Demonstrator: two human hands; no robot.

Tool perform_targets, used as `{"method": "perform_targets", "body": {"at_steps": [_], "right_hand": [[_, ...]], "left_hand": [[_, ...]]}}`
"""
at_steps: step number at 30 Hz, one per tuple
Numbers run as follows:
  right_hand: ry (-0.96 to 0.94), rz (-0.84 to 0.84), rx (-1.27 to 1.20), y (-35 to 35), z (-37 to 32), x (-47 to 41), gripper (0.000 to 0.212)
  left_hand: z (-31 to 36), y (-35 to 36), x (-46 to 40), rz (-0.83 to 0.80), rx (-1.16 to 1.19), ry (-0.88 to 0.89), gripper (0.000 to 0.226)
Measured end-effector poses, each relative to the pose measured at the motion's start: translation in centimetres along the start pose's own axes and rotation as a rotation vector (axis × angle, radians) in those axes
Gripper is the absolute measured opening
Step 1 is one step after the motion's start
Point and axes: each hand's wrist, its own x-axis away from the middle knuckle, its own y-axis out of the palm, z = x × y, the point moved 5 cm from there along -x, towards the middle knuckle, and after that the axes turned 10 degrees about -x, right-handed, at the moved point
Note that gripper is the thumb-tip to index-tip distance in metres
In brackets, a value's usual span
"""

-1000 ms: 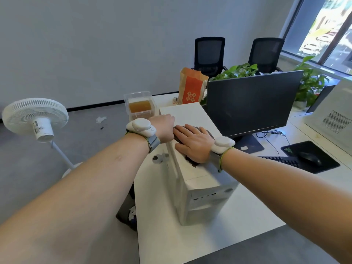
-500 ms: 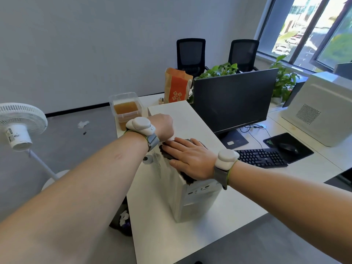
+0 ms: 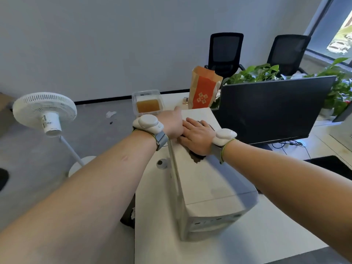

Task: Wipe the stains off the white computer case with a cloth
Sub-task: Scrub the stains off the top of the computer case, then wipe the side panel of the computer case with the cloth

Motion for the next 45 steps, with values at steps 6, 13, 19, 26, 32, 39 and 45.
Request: {"method": "perform_targets", "body": {"at_steps": [6, 13, 19, 26, 32, 39, 45], "right_hand": [[0.026, -0.012, 0.022, -1.1, 2.6, -5.1, 0.057], [0.264, 0.09, -0.027, -2.1, 7.3, -7.7, 0.048], [0.017, 0.108, -0.022, -1.6, 1.6, -8.3, 0.051], [-0.231, 0.004, -0.152, -0.9, -0.4, -4.7, 0.052], [-0.121, -0.064, -0.162, -2.2, 3.8, -0.6, 0.052], [0.13, 0.072, -0.125, -2.0, 3.4, 3.6, 0.05], [0.191, 0.06, -0.277, -1.7, 0.7, 10.0, 0.051]], "left_hand": [[1.4, -0.3, -0.2, -0.106, -0.148, 0.087, 0.037], [1.3, 0.4, 0.9, -0.256, -0.098, 0.111, 0.079], [-1.1, 2.7, 1.5, -0.142, 0.085, 0.033, 0.141], [-1.2, 2.4, 1.6, -0.141, -0.102, 0.0, 0.161], [0.1, 1.7, 1.4, -0.12, -0.183, 0.097, 0.144], [0.8, 1.8, 3.0, -0.024, -0.089, 0.188, 0.09], [0.1, 2.3, 4.7, 0.058, -0.128, 0.08, 0.085]]}}
